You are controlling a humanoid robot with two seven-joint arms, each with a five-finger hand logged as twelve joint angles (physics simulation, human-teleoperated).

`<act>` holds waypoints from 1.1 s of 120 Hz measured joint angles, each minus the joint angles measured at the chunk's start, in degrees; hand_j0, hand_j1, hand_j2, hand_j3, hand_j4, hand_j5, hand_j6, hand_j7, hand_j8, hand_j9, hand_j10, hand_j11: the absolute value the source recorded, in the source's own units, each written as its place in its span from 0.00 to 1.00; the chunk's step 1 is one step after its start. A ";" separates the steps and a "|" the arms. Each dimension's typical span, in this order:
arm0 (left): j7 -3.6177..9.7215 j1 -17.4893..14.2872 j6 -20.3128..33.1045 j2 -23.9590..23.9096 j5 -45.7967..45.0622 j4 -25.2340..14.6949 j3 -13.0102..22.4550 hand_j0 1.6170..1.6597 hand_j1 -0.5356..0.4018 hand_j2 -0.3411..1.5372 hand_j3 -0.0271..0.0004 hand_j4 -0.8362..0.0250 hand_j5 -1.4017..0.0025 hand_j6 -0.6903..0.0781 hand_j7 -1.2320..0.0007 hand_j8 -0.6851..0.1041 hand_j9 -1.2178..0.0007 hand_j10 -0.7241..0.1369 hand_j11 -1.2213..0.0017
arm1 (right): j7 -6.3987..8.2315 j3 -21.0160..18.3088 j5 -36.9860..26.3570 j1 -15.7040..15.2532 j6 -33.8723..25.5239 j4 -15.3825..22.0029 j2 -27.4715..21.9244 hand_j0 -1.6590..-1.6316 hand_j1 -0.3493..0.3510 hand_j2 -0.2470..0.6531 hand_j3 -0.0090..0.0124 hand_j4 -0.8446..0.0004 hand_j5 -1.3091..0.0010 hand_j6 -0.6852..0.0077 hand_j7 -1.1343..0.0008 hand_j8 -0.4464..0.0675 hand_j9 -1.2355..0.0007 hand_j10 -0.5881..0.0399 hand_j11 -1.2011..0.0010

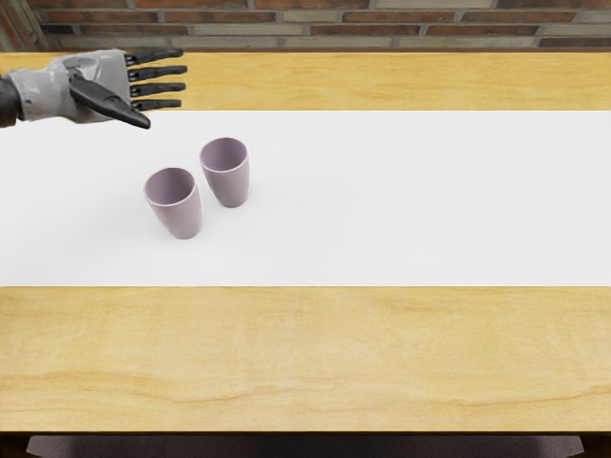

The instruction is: Pick up cup and place in cup with left hand

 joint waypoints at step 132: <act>-0.61 -25.54 54.86 -12.13 25.10 -20.78 41.56 0.96 0.94 0.18 0.99 0.97 1.00 0.90 1.00 0.87 1.00 0.84 1.00 | 0.00 0.15 0.07 0.09 -0.17 -0.61 0.00 0.04 0.03 0.27 0.42 0.98 0.98 0.97 0.98 0.84 0.98 0.91 0.98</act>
